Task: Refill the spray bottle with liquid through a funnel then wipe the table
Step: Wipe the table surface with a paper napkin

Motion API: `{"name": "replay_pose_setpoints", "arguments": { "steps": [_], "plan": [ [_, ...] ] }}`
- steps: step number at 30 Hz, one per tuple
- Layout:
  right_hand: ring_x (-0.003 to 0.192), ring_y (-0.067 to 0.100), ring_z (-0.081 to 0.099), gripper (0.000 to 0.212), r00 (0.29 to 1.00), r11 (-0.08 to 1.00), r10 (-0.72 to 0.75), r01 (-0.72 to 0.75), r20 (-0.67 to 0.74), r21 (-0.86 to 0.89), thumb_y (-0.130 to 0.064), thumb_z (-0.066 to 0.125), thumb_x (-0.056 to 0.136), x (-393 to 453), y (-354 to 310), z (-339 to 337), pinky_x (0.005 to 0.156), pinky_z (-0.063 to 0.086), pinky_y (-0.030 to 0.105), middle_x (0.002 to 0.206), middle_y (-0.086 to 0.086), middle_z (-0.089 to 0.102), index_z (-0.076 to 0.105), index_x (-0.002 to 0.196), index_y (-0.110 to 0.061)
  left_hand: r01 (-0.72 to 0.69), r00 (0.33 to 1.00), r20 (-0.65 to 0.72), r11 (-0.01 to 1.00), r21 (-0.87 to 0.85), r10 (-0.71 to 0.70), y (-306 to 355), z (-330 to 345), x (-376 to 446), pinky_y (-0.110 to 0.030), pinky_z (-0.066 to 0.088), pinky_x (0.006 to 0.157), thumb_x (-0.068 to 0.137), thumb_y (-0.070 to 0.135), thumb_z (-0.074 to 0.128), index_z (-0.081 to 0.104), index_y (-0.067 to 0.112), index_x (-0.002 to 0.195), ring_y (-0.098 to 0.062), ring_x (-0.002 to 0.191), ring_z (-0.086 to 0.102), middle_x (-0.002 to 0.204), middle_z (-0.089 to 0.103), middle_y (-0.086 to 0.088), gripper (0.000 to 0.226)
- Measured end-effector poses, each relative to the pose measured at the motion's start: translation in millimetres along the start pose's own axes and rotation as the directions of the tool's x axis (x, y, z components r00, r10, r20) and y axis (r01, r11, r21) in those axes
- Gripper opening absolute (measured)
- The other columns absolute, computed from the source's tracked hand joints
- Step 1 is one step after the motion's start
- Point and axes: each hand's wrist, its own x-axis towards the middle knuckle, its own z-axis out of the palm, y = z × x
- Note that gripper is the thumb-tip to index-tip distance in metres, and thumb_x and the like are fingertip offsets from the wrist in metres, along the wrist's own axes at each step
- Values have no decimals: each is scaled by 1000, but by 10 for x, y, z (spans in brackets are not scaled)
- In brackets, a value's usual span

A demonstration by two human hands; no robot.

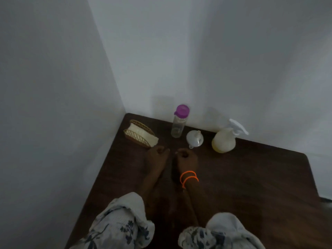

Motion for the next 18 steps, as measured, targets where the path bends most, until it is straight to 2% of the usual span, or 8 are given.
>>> {"name": "replay_pose_setpoints", "arguments": {
  "steps": [3,6,8,10,13,16,18],
  "plan": [
    [71,15,66,10,983,986,-154,159,96,-45,-7,77,74,-38,-273,295,76,53,25,77,3,74,75,78,-17,47,997,-51,996,-81,-51,-61,-282,26,-37,60,84,88,50,74,74,24,76,-13,81,72,77,75,5,28],
    [78,14,65,10,960,961,-219,243,174,-134,-8,76,74,15,-417,536,75,42,15,84,6,75,77,83,-12,50,997,-63,997,-56,-54,-105,-539,105,-34,55,87,91,53,70,78,18,94,-18,91,70,93,76,-1,36],
    [86,23,69,14,957,952,-221,253,187,-172,-9,75,74,58,-466,641,78,44,20,89,8,75,77,87,-13,63,995,-74,998,-20,-65,-121,-637,143,-41,54,94,92,53,69,77,16,105,-22,98,68,104,75,-5,41],
    [93,28,69,19,954,938,-221,265,202,-222,-9,75,74,95,-492,705,79,44,22,95,11,75,77,93,-12,30,995,-93,999,-30,-33,-165,-691,173,-41,56,94,90,54,71,78,20,100,-17,95,69,99,76,0,36],
    [94,30,69,22,939,910,-245,308,240,-277,-8,76,72,109,-512,774,84,50,29,96,13,75,77,94,-11,-39,994,-107,998,-52,33,-190,-776,183,-36,57,89,90,46,75,79,21,91,-10,87,68,89,75,8,25],
    [95,28,68,24,944,903,-228,297,238,-310,-11,75,74,95,-481,841,86,50,29,99,10,74,77,97,-14,-55,994,-98,998,-7,54,-187,-818,187,-30,54,86,93,39,73,79,20,95,-4,85,65,91,74,8,20],
    [96,27,68,24,950,906,-218,282,224,-316,-12,74,76,78,-476,856,86,50,29,101,10,74,77,99,-15,-67,994,-85,998,9,67,-210,-830,195,-19,49,80,93,36,73,78,20,98,4,82,60,91,72,11,17]
  ]
}}
